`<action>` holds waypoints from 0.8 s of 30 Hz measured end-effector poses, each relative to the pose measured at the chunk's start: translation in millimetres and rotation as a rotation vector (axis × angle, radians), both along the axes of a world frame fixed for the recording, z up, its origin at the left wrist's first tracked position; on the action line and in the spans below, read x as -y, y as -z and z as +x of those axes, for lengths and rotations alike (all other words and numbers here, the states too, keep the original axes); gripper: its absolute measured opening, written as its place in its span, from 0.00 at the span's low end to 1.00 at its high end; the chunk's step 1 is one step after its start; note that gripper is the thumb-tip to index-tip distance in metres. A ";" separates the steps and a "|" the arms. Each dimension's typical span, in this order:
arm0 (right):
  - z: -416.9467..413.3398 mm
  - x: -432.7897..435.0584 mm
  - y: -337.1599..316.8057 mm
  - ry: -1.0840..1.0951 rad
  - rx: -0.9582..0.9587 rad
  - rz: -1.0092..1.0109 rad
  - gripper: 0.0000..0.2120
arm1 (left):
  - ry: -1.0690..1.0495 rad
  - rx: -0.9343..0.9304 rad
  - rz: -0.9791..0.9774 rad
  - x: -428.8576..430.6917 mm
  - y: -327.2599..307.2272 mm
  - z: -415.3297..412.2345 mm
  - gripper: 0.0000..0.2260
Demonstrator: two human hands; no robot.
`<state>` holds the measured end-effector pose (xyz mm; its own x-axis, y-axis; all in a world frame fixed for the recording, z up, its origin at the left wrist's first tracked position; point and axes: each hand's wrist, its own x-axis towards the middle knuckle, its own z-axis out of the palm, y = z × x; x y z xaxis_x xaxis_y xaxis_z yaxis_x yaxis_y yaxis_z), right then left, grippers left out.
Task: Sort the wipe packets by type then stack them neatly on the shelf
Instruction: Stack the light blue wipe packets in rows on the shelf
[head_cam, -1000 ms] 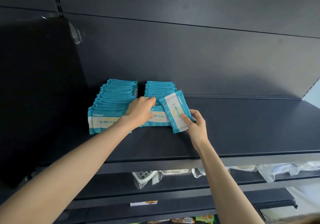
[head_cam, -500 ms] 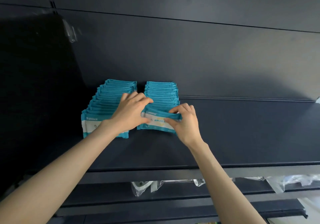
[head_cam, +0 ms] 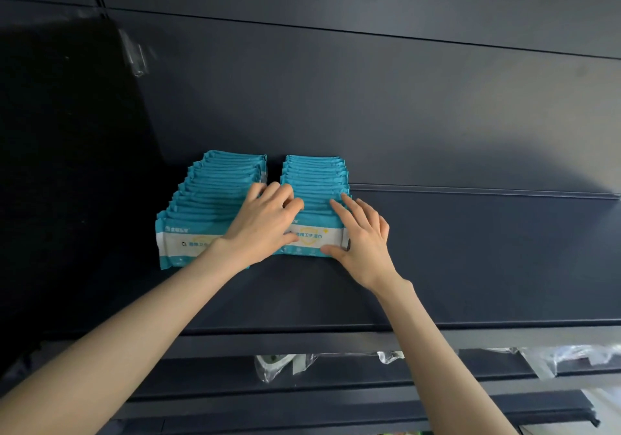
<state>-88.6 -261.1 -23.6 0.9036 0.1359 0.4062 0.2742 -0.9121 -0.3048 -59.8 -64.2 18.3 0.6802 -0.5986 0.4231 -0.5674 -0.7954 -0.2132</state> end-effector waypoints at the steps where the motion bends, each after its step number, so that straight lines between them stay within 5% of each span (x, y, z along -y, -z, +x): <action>1: 1.1 0.5 -0.9 0.006 0.013 -0.006 0.38 | -0.001 0.006 0.001 1.4 0.1 -0.3 0.23; 16: -3.7 -7.5 -11.8 0.124 -0.094 -0.140 0.35 | -0.116 -0.073 0.134 11.3 1.6 -6.0 0.28; 24: -36.1 -7.9 -59.6 0.226 -0.019 0.042 0.22 | -0.111 -0.181 -0.101 22.5 -33.5 -23.9 0.21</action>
